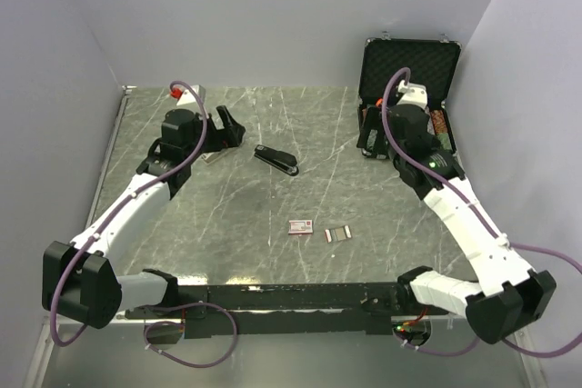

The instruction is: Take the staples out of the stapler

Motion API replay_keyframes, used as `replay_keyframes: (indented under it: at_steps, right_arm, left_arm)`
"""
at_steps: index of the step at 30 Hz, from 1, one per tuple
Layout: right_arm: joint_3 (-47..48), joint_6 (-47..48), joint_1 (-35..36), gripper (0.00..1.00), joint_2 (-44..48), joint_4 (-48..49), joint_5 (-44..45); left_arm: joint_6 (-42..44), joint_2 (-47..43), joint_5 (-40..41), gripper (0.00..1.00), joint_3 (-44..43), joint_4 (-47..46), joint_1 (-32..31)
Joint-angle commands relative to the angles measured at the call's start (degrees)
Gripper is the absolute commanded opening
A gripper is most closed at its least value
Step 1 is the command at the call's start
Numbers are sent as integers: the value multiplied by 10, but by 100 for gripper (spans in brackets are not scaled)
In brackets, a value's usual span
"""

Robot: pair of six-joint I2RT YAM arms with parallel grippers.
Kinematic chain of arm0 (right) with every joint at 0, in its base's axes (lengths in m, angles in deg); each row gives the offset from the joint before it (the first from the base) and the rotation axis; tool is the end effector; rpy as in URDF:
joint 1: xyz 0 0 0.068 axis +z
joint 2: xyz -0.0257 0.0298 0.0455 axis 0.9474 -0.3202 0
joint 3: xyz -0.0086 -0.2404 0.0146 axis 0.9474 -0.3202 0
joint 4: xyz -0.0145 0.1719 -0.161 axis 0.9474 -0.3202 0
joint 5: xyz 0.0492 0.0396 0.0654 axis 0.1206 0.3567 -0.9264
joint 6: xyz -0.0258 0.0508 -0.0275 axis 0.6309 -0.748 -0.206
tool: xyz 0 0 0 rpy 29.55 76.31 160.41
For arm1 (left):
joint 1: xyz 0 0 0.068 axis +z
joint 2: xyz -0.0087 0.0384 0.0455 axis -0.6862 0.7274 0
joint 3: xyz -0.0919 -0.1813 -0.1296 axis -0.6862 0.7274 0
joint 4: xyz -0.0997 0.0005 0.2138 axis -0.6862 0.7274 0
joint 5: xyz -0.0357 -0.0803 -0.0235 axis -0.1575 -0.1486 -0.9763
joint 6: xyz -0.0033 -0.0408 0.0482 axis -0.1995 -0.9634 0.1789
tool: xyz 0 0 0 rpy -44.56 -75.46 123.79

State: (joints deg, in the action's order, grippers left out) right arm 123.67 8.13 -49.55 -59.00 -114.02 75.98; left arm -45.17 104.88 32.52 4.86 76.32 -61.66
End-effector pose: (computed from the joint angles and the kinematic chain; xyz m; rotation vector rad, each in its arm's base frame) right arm 0.2229 0.0718 0.3379 0.1316 2.0148 0.0931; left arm 0.2707 -0.0914 0.2883 -0.1368 1.9315 -0.5726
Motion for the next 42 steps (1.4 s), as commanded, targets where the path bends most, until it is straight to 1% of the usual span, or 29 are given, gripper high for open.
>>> replay_keyframes:
  at_steps: [1, 6, 7, 10, 13, 16, 17, 20, 21, 23, 26, 29, 31, 35, 38, 42]
  right_arm:
    - [35, -14, 5, 100, -20, -8, 49]
    - [-3, 2, 4, 100, -28, 36, -29]
    - [-1, -1, 3, 100, -36, 35, -38]
    - [12, 20, 5, 100, -40, 27, -83]
    - [15, 40, 5, 100, -30, 19, -107]
    - [10, 44, 20, 100, -25, 20, -169]
    - [12, 49, 29, 100, -29, 15, -180]
    - [12, 63, 55, 100, -39, 5, -155]
    - [5, 61, 56, 100, -38, 7, -150]
    - [-17, 54, 56, 100, -27, 21, -166]
    - [-45, 48, 58, 100, -7, 47, -208]
    - [-59, 36, 63, 100, 1, 51, -235]
    - [-70, 29, 70, 100, 12, 55, -256]
    - [-99, 21, 83, 100, 37, 70, -273]
    - [-118, 12, 90, 100, 53, 85, -294]
    - [-121, 5, 108, 100, 53, 88, -313]
  left_arm:
    - [-15, 8, -20, 99, -35, 10, -2]
    - [8, 24, 16, 99, -49, 49, -3]
    - [17, 27, 44, 99, -51, 56, -6]
    - [40, 38, 89, 99, -47, 61, -21]
    - [64, 58, 101, 99, -62, 77, -27]
    - [95, 82, 99, 99, -75, 96, -28]
    - [105, 89, 104, 99, -80, 108, -28]
    - [135, 105, 116, 99, -84, 109, -28]
    - [147, 111, 109, 99, -83, 102, -27]
    - [177, 122, 67, 93, -78, 87, -27]
    - [213, 143, 37, 93, -92, 82, -25]
    - [261, 164, 1, 95, -91, 67, -24]
    - [291, 186, -6, 95, -101, 66, -23]
    - [334, 236, 16, 99, -147, 99, -23]
    - [357, 254, 16, 99, -172, 98, -23]
    - [386, 291, 16, 99, -198, 102, -18]
